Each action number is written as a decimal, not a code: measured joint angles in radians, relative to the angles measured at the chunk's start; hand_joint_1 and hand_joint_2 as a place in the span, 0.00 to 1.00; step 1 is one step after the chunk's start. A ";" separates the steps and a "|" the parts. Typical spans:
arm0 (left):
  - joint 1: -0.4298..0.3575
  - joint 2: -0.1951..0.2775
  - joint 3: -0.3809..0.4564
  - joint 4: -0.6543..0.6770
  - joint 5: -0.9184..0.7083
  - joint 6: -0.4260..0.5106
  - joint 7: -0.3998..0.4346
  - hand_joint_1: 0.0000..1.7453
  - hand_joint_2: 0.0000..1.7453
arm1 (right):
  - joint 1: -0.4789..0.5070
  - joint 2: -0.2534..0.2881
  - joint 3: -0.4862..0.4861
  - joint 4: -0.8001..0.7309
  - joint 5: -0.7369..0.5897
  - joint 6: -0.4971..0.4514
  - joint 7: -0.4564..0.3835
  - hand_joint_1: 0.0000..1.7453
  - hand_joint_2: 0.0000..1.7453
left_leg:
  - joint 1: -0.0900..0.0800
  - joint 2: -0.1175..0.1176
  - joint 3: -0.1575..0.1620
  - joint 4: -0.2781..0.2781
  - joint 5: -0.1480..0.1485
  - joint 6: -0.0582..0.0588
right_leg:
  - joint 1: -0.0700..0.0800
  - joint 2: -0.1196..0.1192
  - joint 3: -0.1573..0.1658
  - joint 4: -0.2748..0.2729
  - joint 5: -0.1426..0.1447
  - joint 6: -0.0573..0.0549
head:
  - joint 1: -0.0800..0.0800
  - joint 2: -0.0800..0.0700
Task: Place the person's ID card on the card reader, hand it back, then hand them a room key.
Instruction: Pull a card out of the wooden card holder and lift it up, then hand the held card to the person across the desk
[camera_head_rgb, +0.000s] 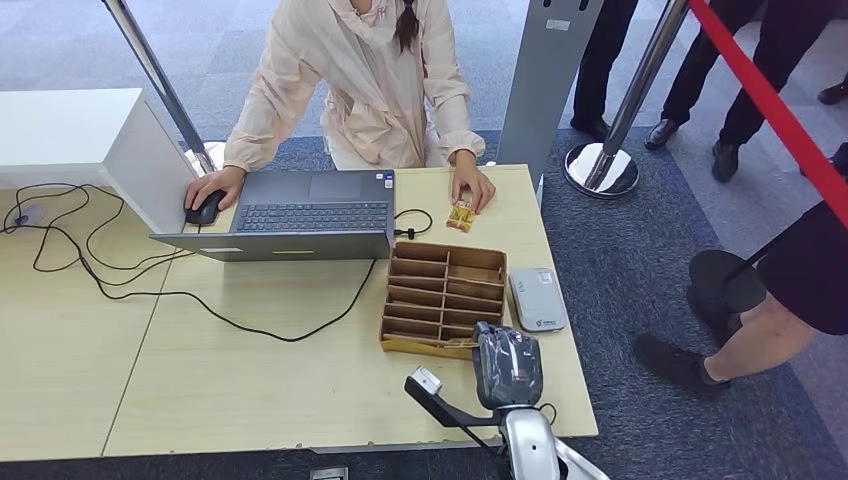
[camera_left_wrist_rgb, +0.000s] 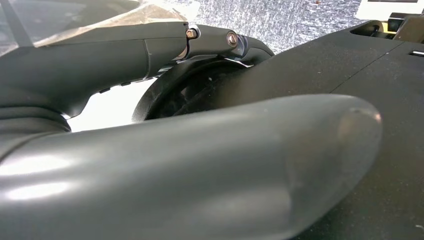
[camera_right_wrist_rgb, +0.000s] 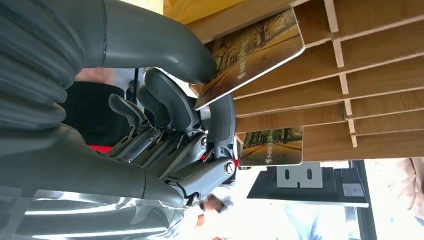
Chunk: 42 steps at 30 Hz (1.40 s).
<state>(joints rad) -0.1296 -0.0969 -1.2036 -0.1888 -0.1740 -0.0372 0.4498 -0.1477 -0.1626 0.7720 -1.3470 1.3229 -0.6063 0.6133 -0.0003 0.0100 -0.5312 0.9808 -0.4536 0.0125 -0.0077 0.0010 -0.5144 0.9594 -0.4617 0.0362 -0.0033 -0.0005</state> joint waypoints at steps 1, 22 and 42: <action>0.000 0.000 0.000 0.000 0.000 0.000 0.000 0.00 0.00 | -0.001 0.001 -0.003 -0.005 0.000 0.001 -0.001 0.92 1.00 | 0.000 0.000 0.000 0.000 0.000 0.000 | 0.000 0.000 0.000 0.000 0.000 0.000 | 0.000 0.000; 0.000 0.000 -0.001 0.000 0.000 -0.004 -0.008 0.00 0.00 | -0.025 0.014 -0.055 -0.163 0.018 0.063 -0.056 0.91 1.00 | 0.000 0.000 0.000 0.000 0.000 0.000 | 0.000 0.000 0.000 0.000 0.000 0.000 | 0.000 0.000; -0.002 0.000 -0.007 0.000 0.000 -0.008 -0.008 0.00 0.00 | -0.064 0.013 -0.114 -0.398 0.112 0.049 -0.079 0.99 1.00 | 0.000 0.000 0.000 0.000 0.000 0.000 | 0.000 0.000 0.000 0.000 0.000 0.000 | 0.000 0.000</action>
<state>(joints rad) -0.1313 -0.0969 -1.2107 -0.1888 -0.1740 -0.0451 0.4421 -0.2119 -0.1492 0.6585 -1.7448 1.4347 -0.5571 0.5343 -0.0005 0.0100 -0.5312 0.9809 -0.4536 0.0125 -0.0078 0.0010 -0.5145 0.9594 -0.4617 0.0362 -0.0034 -0.0004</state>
